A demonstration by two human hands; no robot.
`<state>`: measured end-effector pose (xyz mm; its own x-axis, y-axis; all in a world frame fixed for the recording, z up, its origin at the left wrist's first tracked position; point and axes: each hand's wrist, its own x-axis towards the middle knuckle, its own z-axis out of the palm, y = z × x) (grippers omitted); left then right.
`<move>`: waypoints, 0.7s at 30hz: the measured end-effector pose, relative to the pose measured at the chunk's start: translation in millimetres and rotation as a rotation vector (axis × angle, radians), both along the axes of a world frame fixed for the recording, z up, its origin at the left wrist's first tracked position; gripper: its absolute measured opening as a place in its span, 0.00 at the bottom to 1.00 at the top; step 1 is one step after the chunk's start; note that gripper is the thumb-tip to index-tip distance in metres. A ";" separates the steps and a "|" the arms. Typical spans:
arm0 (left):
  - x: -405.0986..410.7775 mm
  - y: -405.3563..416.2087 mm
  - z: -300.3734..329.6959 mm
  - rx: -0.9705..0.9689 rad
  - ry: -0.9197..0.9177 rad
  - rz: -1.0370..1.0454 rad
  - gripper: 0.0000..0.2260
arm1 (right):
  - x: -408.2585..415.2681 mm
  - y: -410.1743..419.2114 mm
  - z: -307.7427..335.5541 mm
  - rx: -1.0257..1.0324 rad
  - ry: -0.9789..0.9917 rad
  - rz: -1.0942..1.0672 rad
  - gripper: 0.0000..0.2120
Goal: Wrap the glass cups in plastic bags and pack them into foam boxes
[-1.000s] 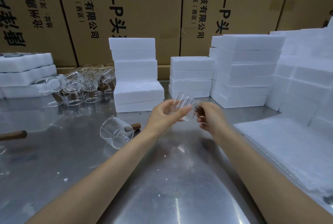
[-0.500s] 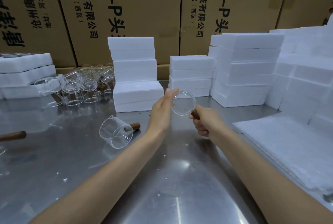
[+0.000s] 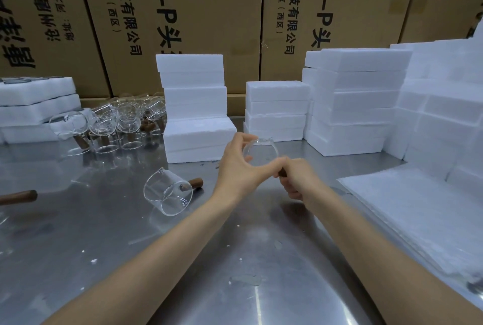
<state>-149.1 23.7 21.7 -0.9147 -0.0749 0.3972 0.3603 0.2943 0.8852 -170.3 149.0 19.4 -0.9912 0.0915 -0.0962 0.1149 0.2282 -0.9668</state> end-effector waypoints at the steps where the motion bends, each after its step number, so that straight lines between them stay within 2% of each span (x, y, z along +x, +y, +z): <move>1: -0.4 -2.2 1.0 -0.044 0.016 -0.021 0.26 | -0.2 2.6 0.5 -0.027 -0.009 0.004 0.17; 5: -3.2 -15.3 12.6 -0.165 0.030 -0.174 0.30 | -1.5 12.4 1.7 -0.114 -0.038 0.088 0.16; 11: -5.1 -40.6 33.3 -0.200 -0.076 -0.363 0.33 | -1.7 18.3 3.8 -0.180 -0.072 0.221 0.16; 16: -5.4 -46.3 33.0 -0.119 -0.124 -0.349 0.26 | -1.6 16.9 3.8 -0.201 -0.062 0.265 0.17; 21: -0.3 -35.2 29.4 0.147 -0.167 -0.317 0.28 | -1.1 16.6 3.7 -0.165 -0.027 0.248 0.17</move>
<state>-149.3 -11.5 51.1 -0.9528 0.1771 0.2467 0.2602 0.0569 0.9639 -171.4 165.6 23.0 -0.9781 -0.1726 -0.1167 0.1018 0.0930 -0.9905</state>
